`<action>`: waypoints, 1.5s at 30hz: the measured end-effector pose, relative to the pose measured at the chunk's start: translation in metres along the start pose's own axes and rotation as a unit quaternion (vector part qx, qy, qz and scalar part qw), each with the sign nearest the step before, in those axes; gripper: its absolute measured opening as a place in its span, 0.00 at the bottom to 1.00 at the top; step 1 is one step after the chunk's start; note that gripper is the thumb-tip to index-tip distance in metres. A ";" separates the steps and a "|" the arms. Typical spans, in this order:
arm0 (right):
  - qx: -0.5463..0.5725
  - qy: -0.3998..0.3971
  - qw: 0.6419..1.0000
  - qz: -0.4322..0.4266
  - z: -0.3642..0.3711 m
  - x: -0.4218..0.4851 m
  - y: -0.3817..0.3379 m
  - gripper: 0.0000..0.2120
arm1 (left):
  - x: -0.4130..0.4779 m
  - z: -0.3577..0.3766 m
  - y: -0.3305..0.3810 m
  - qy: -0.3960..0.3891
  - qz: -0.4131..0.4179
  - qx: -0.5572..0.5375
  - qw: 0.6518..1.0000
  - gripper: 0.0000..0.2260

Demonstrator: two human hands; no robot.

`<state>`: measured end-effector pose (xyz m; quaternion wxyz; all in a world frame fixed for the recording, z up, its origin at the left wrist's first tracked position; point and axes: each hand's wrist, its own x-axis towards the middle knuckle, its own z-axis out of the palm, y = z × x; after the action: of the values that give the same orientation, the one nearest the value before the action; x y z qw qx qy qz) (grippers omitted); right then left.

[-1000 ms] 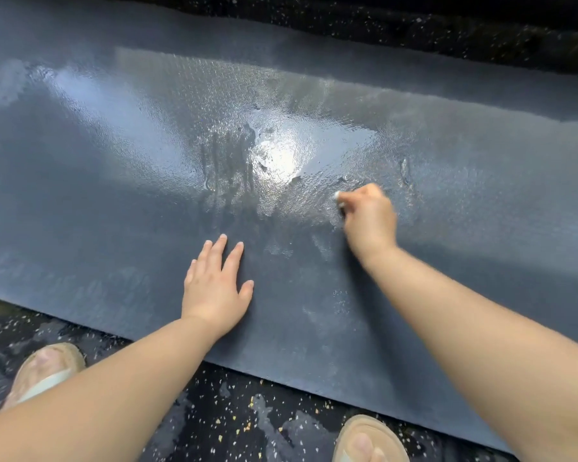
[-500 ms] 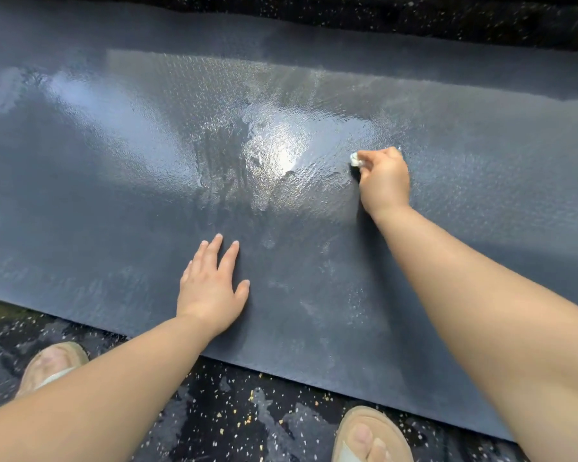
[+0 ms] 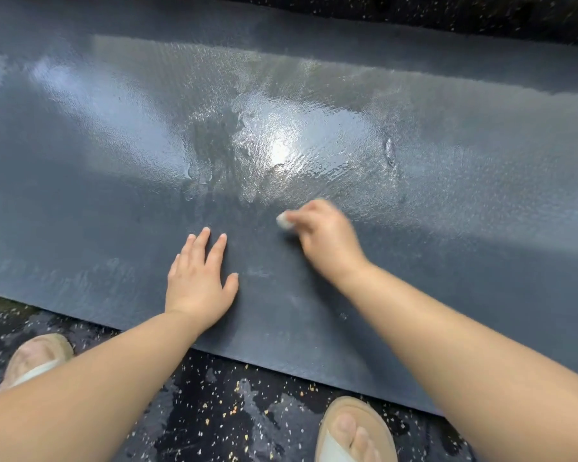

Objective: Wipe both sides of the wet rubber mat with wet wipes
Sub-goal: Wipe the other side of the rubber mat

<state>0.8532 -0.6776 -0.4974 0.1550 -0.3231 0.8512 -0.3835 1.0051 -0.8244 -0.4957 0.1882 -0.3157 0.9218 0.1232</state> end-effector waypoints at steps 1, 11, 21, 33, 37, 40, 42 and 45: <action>-0.012 0.061 0.997 0.052 -0.017 0.012 0.014 0.10 | -0.001 -0.001 0.001 -0.002 -0.003 -0.001 1.000 0.30; -0.095 -0.003 0.995 0.032 0.006 -0.043 0.002 0.12 | 0.000 -0.008 0.006 -0.035 -0.009 0.004 0.999 0.30; -0.084 0.070 0.984 0.141 -0.032 -0.035 0.010 0.09 | 0.016 -0.012 0.005 -0.014 0.155 0.111 0.982 0.28; -0.089 -0.043 0.954 0.284 0.024 -0.095 -0.063 0.08 | 0.062 -0.060 -0.012 -0.116 0.377 0.234 0.889 0.25; -0.082 -0.042 0.940 0.330 0.002 -0.090 -0.091 0.10 | 0.074 -0.092 -0.007 -0.175 0.480 0.328 0.794 0.22; -0.130 -0.057 0.920 0.365 -0.027 -0.085 -0.092 0.11 | 0.083 -0.101 -0.009 -0.157 0.549 0.354 0.740 0.22; -0.155 -0.068 0.906 0.387 -0.034 -0.083 -0.085 0.11 | 0.088 -0.099 -0.017 -0.131 0.588 0.351 0.716 0.24; -0.084 0.052 0.888 0.449 -0.022 -0.081 -0.070 0.09 | 0.092 -0.084 -0.038 -0.099 0.615 0.321 0.714 0.26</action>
<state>0.9319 -0.6463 -0.4288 0.2387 0.1022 0.9413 -0.2157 0.9389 -0.9318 -0.4630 0.2512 0.4137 0.8729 -0.0611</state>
